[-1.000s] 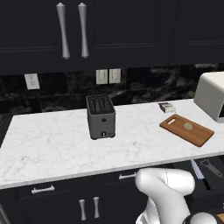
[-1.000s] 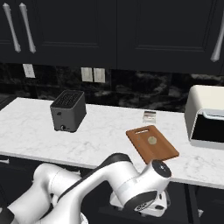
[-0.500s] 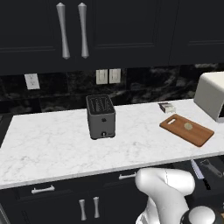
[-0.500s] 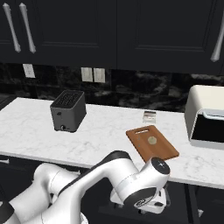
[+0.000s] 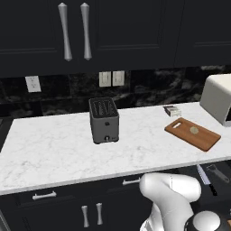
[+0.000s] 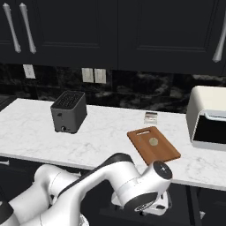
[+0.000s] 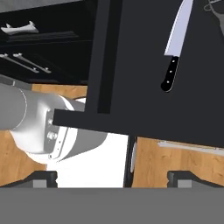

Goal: Place the appropriate cutting tool for cutting the garlic skin on the cutting board.

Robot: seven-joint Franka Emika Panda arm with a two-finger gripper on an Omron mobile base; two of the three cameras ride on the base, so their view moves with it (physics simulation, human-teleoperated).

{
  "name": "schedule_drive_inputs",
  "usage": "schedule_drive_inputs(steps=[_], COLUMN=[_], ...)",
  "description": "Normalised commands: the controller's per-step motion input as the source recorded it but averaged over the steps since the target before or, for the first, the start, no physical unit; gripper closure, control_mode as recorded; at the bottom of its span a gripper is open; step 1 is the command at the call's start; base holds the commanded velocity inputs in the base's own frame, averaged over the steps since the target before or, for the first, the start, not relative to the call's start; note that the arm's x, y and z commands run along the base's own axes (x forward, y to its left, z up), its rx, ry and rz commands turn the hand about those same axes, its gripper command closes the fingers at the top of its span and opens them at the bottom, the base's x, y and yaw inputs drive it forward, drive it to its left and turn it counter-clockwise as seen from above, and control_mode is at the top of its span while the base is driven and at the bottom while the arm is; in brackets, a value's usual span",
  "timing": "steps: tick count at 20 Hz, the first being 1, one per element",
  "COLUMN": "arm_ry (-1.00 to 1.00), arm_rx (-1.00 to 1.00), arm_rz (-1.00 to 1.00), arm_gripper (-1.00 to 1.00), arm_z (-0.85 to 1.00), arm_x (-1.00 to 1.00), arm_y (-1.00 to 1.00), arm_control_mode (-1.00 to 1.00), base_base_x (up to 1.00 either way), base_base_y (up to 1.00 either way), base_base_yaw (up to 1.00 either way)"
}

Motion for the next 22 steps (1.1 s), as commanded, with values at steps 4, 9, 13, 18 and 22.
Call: schedule_drive_inputs(steps=[4, 9, 13, 18, 22], arm_ry=[-0.02, 0.00, 0.00, 0.00, 0.00], arm_rx=[0.00, 0.00, 0.00, 0.00, 0.00], arm_rz=[0.00, 0.00, 0.00, 0.00, 0.00], arm_gripper=[-1.00, -1.00, -1.00, -1.00, -1.00], arm_z=[-0.05, -0.12, -0.01, -0.01, -0.16], arm_x=[0.00, 0.09, 0.03, 0.00, -0.27], arm_y=[0.00, -0.04, -0.33, -0.21, 0.00], arm_control_mode=[-1.00, -1.00, -1.00, -1.00, -1.00], base_base_x=[0.00, 0.00, 0.00, 0.00, 0.00], base_base_y=[0.00, 0.00, 0.00, 0.00, 0.00], base_base_yaw=[0.00, 0.00, 0.00, 0.00, 0.00])
